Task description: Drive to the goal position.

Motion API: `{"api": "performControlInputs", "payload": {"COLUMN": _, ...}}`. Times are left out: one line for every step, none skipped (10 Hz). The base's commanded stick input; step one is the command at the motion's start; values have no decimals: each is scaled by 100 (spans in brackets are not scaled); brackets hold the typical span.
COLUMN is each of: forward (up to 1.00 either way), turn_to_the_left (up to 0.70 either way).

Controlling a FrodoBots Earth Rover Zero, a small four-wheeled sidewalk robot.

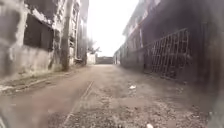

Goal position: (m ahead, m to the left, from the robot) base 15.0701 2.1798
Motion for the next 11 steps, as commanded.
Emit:
{"api": "performControlInputs", "payload": {"forward": 85, "turn_to_the_left": 0}}
{"api": "performControlInputs", "payload": {"forward": 85, "turn_to_the_left": 0}}
{"api": "performControlInputs", "payload": {"forward": 85, "turn_to_the_left": 0}}
{"api": "performControlInputs", "payload": {"forward": 85, "turn_to_the_left": 0}}
{"api": "performControlInputs", "payload": {"forward": 85, "turn_to_the_left": 0}}
{"api": "performControlInputs", "payload": {"forward": 85, "turn_to_the_left": 0}}
{"api": "performControlInputs", "payload": {"forward": 85, "turn_to_the_left": 0}}
{"api": "performControlInputs", "payload": {"forward": 85, "turn_to_the_left": 0}}
{"api": "performControlInputs", "payload": {"forward": 85, "turn_to_the_left": 0}}
{"api": "performControlInputs", "payload": {"forward": 85, "turn_to_the_left": 0}}
{"api": "performControlInputs", "payload": {"forward": 85, "turn_to_the_left": 0}}
